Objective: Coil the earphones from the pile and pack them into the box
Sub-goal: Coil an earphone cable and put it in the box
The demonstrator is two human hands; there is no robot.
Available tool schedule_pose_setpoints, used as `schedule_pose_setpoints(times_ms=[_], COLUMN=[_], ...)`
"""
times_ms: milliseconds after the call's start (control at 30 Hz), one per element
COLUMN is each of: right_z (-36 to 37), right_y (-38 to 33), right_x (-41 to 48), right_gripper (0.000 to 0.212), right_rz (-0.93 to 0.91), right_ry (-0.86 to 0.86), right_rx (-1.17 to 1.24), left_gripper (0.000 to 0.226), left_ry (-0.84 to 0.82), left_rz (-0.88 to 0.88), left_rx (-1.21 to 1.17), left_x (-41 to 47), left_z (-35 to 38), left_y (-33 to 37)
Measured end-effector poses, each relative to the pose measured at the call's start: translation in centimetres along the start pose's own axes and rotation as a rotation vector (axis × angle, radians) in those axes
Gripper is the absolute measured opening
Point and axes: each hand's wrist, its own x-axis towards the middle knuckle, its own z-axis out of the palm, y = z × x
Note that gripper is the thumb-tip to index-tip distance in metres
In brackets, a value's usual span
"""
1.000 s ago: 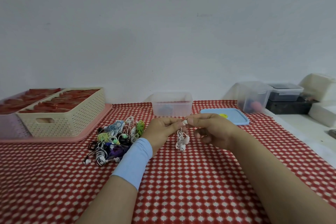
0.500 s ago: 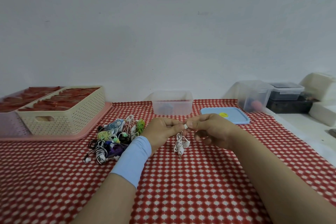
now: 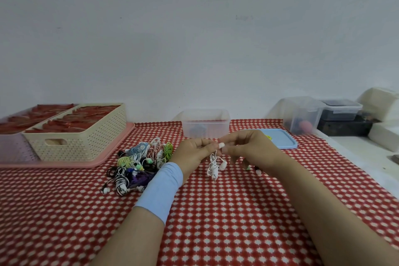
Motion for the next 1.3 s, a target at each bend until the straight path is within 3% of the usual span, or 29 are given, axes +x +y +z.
schedule_pose_setpoints(times_ms=[200,633,933,1033,1167,1300], right_z=[0.2,0.7,0.8,0.9,0.2,-0.2], right_y=[0.2,0.2,0.2,0.1,-0.1,0.4], right_x=[0.2,0.3,0.3,0.2,0.0,0.1], right_gripper=[0.009,0.007,0.006,0.012,0.021,0.017], right_rz=[-0.085,-0.169,-0.17,-0.115,0.103,0.179], right_ry=[0.092,0.124,0.117,0.127,-0.013,-0.117], right_rx=[-0.153,-0.123,-0.111,-0.07,0.264,0.331], left_gripper=[0.009,0.011,0.018,0.018,0.014,0.017], left_ry=[-0.045,-0.078,-0.019,0.014,-0.019,-0.048], left_rz=[-0.065,-0.121,-0.032,-0.011,-0.015,-0.002], left_rx=[-0.012,-0.172,-0.013,0.011,-0.082,-0.077], left_x=[0.2,0.1,-0.2,-0.2,-0.2,-0.1], left_z=[-0.2,0.0,0.1,0.1,-0.2,-0.4], left_y=[-0.4,-0.4,-0.1,-0.1,-0.2,-0.2])
